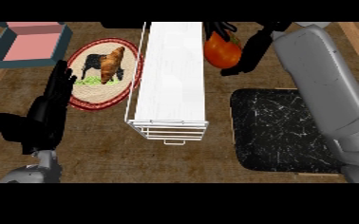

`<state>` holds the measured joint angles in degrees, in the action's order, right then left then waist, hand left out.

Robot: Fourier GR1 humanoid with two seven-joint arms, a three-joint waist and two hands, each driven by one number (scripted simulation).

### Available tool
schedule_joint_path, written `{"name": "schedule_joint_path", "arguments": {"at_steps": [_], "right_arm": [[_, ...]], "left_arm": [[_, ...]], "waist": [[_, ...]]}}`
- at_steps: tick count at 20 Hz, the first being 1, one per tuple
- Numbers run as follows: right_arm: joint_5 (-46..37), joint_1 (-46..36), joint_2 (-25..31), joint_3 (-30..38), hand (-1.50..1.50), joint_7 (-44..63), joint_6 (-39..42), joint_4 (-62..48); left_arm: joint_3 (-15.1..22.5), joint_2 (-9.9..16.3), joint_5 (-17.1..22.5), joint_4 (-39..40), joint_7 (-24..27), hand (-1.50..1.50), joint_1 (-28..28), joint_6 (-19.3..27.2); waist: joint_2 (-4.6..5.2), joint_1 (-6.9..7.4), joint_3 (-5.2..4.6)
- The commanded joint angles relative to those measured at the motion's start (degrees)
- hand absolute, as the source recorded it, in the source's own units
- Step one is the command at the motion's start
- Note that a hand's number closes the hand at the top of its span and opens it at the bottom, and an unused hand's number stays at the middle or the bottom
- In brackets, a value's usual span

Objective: Pick the tomato from the tray and place it in the tiered shelf

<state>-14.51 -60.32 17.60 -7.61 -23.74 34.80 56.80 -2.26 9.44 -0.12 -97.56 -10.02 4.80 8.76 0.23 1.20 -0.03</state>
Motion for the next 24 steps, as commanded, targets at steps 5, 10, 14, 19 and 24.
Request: {"name": "schedule_joint_path", "arguments": {"at_steps": [5, 10, 14, 19, 24], "right_arm": [[-5.6, -0.9, -8.4, -0.4, 1.50, -8.2, -9.3, -11.0], [-6.9, -3.3, -12.4, 0.2, 1.50, -7.4, -11.0, -12.9], [-9.4, -8.7, -13.4, 1.4, 1.50, -9.6, -13.7, -22.5], [-7.2, -12.7, -17.5, 3.9, -1.50, -5.4, -12.8, -29.3], [-7.5, -14.7, -17.6, 2.2, -1.50, -8.4, -12.1, -34.0]], "left_arm": [[-0.2, -0.6, -0.2, 1.8, -2.6, 0.00, 4.1, 0.2], [-2.2, -0.1, 0.2, 3.8, 1.8, 0.00, 1.3, -1.0], [-3.3, 1.4, 1.8, 0.5, 1.1, 0.00, -0.5, -3.0], [-0.4, -0.9, -0.8, 0.5, 0.3, 0.00, 0.1, -1.1], [-1.5, -1.4, 0.2, 2.0, 2.5, 0.00, -0.2, -1.8]], "waist": [[0.17, -0.14, 0.04], [-0.04, -0.48, 0.01], [0.11, 0.24, 0.01], [0.19, 0.42, 0.01], [0.36, 0.83, -0.01]]}}
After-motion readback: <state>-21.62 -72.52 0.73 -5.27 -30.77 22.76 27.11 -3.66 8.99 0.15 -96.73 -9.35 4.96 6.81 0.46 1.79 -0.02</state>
